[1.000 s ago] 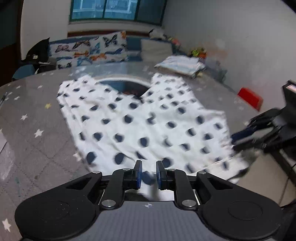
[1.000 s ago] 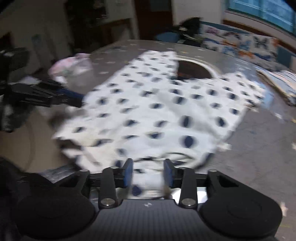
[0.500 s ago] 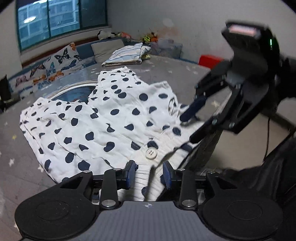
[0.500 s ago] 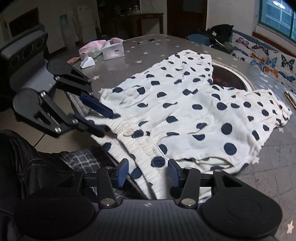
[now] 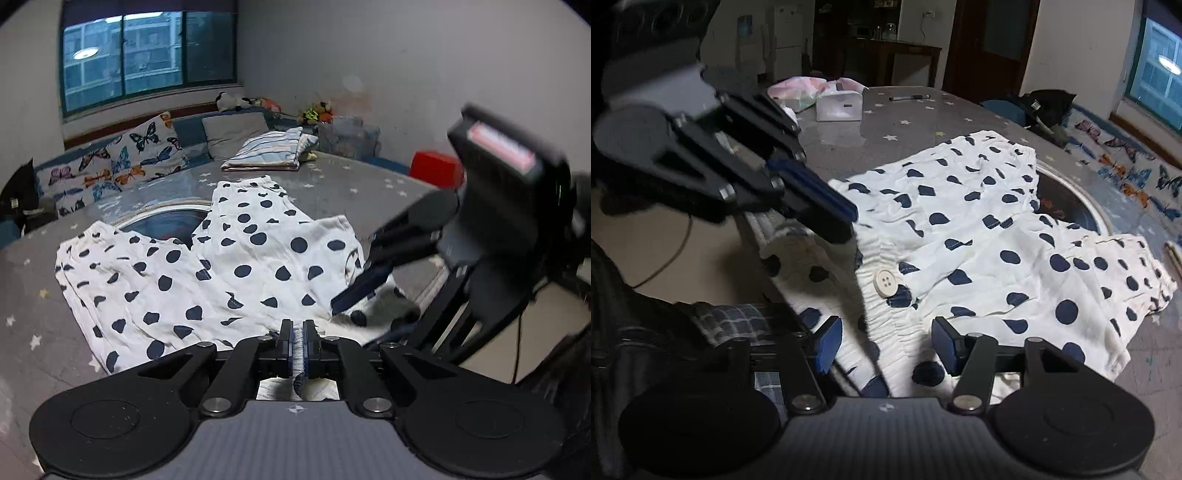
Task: Fold clothes
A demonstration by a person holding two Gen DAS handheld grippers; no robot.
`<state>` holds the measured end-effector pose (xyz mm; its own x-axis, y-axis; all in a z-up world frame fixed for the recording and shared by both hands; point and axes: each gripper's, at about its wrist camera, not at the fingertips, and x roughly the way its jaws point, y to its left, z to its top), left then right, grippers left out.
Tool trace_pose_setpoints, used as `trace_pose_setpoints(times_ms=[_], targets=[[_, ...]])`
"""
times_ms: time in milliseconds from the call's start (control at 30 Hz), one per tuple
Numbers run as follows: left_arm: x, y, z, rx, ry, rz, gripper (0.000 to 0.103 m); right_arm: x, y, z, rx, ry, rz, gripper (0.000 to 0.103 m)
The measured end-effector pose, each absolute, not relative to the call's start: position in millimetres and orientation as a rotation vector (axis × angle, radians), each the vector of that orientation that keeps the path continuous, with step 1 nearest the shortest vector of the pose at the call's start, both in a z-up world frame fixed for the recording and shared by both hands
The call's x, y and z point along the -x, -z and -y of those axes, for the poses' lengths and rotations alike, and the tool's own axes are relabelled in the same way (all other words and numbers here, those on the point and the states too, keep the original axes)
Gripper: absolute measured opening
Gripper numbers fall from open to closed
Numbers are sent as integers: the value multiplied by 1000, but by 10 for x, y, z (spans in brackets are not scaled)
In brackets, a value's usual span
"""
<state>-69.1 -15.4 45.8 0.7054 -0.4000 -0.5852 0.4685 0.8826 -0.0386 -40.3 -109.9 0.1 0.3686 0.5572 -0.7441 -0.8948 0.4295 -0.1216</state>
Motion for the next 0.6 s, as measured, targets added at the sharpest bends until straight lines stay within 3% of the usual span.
trace_pose_setpoints(times_ms=[267,600], targets=[[709,-459,57,-48,522,-629,4,477,-32,1212,693,-852,-571,51],[706,-354,74,-49,589,-660,4,587,-64,1384,728,-743,-536,37]])
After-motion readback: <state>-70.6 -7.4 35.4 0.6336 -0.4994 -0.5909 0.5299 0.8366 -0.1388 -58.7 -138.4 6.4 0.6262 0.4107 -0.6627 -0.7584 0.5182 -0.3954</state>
